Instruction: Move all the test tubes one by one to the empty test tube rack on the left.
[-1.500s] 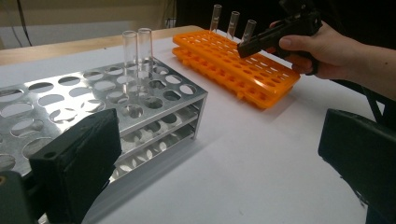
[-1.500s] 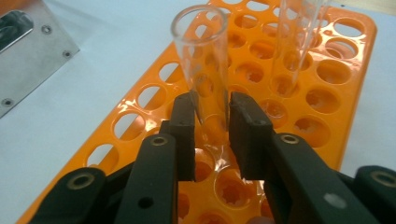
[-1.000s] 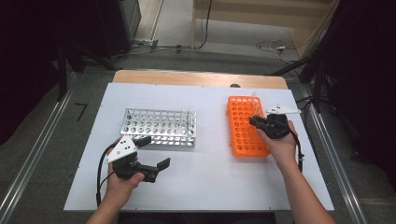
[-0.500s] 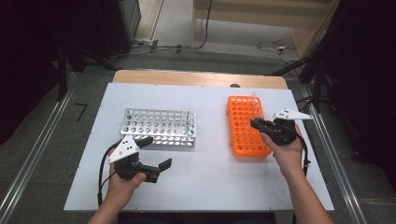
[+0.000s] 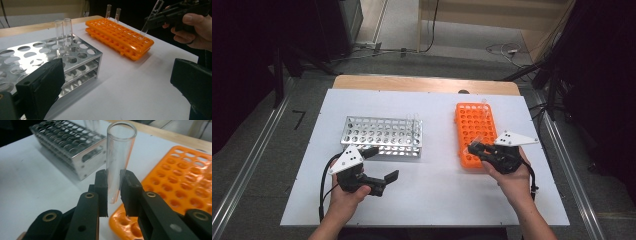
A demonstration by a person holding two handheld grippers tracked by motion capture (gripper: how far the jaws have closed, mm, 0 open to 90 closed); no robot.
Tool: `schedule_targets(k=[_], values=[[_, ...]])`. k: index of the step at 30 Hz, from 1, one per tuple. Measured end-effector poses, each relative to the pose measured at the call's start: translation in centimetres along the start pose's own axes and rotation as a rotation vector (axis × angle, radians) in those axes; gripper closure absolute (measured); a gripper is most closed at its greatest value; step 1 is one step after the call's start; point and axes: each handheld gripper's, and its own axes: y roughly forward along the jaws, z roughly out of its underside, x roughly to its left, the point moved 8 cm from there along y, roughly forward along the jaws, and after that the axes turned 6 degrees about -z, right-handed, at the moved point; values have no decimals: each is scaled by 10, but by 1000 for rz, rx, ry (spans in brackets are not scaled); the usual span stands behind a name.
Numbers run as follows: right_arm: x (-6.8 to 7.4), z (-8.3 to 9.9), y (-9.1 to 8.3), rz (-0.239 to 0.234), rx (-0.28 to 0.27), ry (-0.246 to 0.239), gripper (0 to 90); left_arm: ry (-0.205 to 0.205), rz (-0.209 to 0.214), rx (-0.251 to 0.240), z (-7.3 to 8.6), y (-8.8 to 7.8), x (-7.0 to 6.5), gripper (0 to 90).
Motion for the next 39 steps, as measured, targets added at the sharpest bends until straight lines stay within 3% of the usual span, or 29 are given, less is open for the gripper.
schedule_targets(k=[6, 18, 23, 29, 39], values=[[27, 7, 10, -75, 19, -21, 743, 34, 22, 18, 2, 5, -13, 0], [85, 8, 36, -206, 67, -101, 743, 56, 81, 23, -1, 12, -35, 68], [100, 9, 43, -230, 81, -126, 743, 57, 108, 26, -1, 15, -43, 143], [113, 9, 50, -255, 93, -148, 743, 71, 102, 29, -3, 19, -53, 249], [129, 9, 58, -279, 113, -164, 743, 84, 155, 9, -5, 21, -65, 493]])
